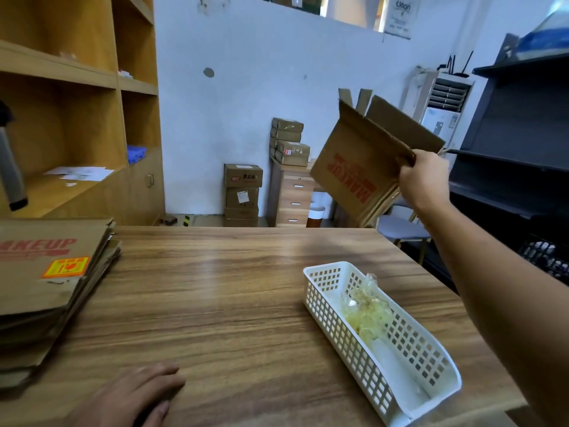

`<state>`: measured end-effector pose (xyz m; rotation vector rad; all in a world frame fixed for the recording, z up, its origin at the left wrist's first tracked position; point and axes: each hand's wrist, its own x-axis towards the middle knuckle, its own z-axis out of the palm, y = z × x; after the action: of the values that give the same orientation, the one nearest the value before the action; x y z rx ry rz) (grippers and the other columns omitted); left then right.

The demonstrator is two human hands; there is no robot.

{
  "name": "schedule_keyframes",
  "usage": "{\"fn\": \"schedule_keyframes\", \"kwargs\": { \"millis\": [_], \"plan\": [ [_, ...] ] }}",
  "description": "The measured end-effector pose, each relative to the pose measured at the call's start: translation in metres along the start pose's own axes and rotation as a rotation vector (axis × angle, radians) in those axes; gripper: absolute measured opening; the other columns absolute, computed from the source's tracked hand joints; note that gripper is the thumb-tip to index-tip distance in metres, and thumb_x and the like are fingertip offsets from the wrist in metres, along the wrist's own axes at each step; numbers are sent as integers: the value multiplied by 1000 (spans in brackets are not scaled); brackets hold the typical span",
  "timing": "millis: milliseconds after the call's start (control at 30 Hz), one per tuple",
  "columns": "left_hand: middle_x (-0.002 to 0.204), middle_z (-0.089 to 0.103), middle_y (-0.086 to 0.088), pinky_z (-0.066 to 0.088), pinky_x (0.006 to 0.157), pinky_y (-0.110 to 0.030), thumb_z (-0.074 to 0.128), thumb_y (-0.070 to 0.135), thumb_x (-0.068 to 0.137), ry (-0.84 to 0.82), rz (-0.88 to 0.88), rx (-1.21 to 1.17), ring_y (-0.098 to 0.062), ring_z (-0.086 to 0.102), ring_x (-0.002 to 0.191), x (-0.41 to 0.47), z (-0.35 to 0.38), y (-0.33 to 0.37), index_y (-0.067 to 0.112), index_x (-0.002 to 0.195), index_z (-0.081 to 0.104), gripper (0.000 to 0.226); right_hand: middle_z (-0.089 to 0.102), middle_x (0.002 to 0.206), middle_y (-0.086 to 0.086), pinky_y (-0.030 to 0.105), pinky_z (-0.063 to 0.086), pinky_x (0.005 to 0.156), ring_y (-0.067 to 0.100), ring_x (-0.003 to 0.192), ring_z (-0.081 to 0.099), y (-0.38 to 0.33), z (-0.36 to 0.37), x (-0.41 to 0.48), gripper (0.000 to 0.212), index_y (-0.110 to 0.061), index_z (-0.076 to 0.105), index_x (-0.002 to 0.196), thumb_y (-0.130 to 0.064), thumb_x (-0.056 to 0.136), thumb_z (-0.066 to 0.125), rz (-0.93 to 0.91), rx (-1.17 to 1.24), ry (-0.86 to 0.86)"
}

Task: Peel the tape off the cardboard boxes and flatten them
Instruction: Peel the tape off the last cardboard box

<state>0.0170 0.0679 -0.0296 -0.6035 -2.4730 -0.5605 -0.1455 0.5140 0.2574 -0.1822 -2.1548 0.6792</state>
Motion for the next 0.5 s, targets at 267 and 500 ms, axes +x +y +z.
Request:
{"fn": "schedule_keyframes", "kwargs": {
  "millis": [267,500],
  "plan": [
    [117,55,31,45,78,-2,16,59,102,-164,81,35,16,58,94,2,-2,-16,48,120,48,38,73,81,9,49,57,78,29,80,69,-61,-19,-39,23,-9,71,90,-24,101,58,-185,134,-87],
    [101,70,24,23,96,3,20,56,101,21,94,1,10,57,91,-10,-38,18,41,93,74,57,75,72,-3,41,63,70,11,70,74,-112,-42,-123,16,-14,73,87,-18,99,63,-241,369,-234]
  ]
}}
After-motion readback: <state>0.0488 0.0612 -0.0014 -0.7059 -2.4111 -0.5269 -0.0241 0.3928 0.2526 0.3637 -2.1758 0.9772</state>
